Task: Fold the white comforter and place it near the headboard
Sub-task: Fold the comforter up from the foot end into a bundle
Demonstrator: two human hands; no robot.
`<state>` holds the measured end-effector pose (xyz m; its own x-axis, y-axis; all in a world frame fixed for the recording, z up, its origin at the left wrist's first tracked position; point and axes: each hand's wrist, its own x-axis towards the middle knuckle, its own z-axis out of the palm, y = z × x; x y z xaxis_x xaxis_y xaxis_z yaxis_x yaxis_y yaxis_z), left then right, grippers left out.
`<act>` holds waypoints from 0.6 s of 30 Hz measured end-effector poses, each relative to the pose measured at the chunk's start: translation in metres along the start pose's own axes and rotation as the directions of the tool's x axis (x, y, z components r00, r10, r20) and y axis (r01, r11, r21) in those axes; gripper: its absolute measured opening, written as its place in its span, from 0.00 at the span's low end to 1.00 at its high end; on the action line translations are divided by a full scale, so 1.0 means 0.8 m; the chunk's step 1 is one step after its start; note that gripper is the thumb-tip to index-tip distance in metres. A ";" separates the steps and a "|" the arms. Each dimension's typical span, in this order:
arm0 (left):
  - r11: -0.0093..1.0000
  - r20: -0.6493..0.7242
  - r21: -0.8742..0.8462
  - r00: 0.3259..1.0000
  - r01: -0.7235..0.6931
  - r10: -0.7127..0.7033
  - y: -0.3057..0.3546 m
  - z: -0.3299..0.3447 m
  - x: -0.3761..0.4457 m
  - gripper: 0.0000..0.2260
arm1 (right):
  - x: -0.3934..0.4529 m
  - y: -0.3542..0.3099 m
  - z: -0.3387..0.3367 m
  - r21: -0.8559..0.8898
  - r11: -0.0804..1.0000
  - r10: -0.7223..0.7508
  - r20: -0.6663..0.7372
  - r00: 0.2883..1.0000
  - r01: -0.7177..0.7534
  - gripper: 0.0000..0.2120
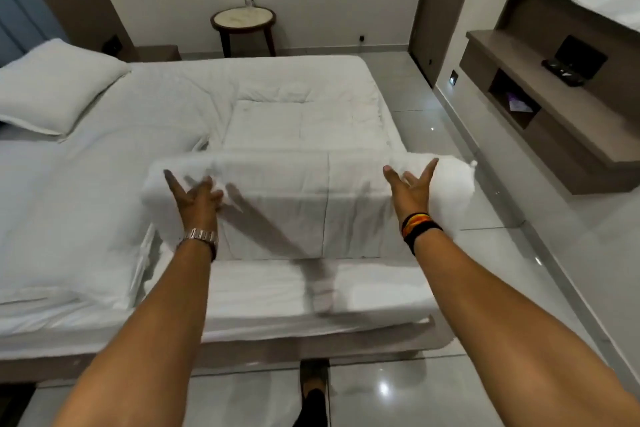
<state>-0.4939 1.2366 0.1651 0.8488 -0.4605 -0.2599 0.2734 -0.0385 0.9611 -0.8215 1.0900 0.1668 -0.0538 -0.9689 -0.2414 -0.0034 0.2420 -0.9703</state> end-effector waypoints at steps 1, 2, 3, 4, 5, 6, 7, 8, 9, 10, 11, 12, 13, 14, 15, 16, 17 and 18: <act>0.996 0.006 0.072 0.999 -0.044 0.044 -0.003 0.013 0.024 0.36 | 0.020 0.001 0.006 -0.056 0.997 -0.046 -0.016 0.999 0.045 0.52; 0.993 -0.003 0.115 0.999 -0.038 0.039 -0.012 0.025 0.042 0.33 | 0.040 0.010 0.010 -0.102 0.992 -0.084 -0.065 0.994 0.077 0.48; 0.981 -0.016 0.192 1.000 0.003 0.000 -0.033 0.034 0.058 0.32 | 0.054 0.031 0.011 -0.155 0.985 -0.096 -0.116 0.989 0.077 0.45; 0.959 -0.024 0.277 0.998 0.062 -0.058 -0.065 0.042 0.080 0.33 | 0.076 0.058 0.016 -0.210 0.976 -0.088 -0.150 0.985 0.056 0.43; 0.924 -0.018 0.360 0.992 0.126 -0.128 -0.100 0.048 0.098 0.36 | 0.096 0.084 0.022 -0.261 0.965 -0.056 -0.165 0.985 0.011 0.42; 0.886 -0.016 0.416 0.976 0.204 -0.217 -0.137 0.055 0.119 0.40 | 0.119 0.108 0.029 -0.310 0.949 0.008 -0.177 0.984 -0.064 0.43; 0.858 -0.009 0.438 0.956 0.268 -0.293 -0.165 0.064 0.138 0.44 | 0.143 0.127 0.037 -0.356 0.923 0.081 -0.190 0.979 -0.145 0.44; 0.845 -0.020 0.433 0.940 0.314 -0.340 -0.180 0.075 0.150 0.49 | 0.160 0.139 0.044 -0.388 0.899 0.133 -0.201 0.971 -0.203 0.46; 0.841 -0.037 0.418 0.932 0.342 -0.361 -0.195 0.089 0.171 0.54 | 0.182 0.148 0.054 -0.410 0.880 0.159 -0.216 0.963 -0.237 0.49; 0.842 -0.086 0.386 0.923 0.378 -0.375 -0.201 0.106 0.190 0.57 | 0.201 0.153 0.065 -0.419 0.871 0.168 -0.238 0.957 -0.257 0.51; 0.848 -0.154 0.315 0.904 0.427 -0.399 -0.199 0.128 0.206 0.61 | 0.216 0.157 0.079 -0.409 0.870 0.174 -0.266 0.948 -0.275 0.54; 0.836 -0.246 0.260 0.870 0.483 -0.427 -0.196 0.147 0.219 0.65 | 0.231 0.161 0.091 -0.388 0.871 0.190 -0.301 0.935 -0.302 0.57; 0.831 -0.315 0.196 0.836 0.520 -0.448 -0.196 0.159 0.231 0.69 | 0.240 0.162 0.101 -0.355 0.876 0.208 -0.335 0.919 -0.328 0.59; 0.821 -0.359 0.144 0.802 0.553 -0.477 -0.197 0.167 0.241 0.72 | 0.251 0.165 0.111 -0.337 0.874 0.221 -0.364 0.905 -0.350 0.62; 0.812 -0.382 0.111 0.779 0.573 -0.497 -0.208 0.170 0.256 0.74 | 0.261 0.168 0.119 -0.327 0.870 0.234 -0.383 0.894 -0.368 0.63; 0.804 -0.389 0.084 0.762 0.589 -0.517 -0.213 0.170 0.268 0.77 | 0.270 0.172 0.125 -0.324 0.866 0.241 -0.397 0.886 -0.381 0.65; 0.792 -0.410 0.080 0.745 0.605 -0.527 -0.229 0.166 0.284 0.80 | 0.278 0.175 0.130 -0.327 0.862 0.244 -0.402 0.883 -0.387 0.65; 0.791 -0.420 0.106 0.748 0.603 -0.514 -0.245 0.158 0.295 0.83 | 0.285 0.178 0.133 -0.342 0.856 0.236 -0.410 0.881 -0.388 0.66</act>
<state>-0.4042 1.0236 -0.0730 0.6844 0.0482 -0.7276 0.6801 -0.4020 0.6131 -0.7281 0.8978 -0.0278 -0.4573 -0.7758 -0.4348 -0.3232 0.6004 -0.7315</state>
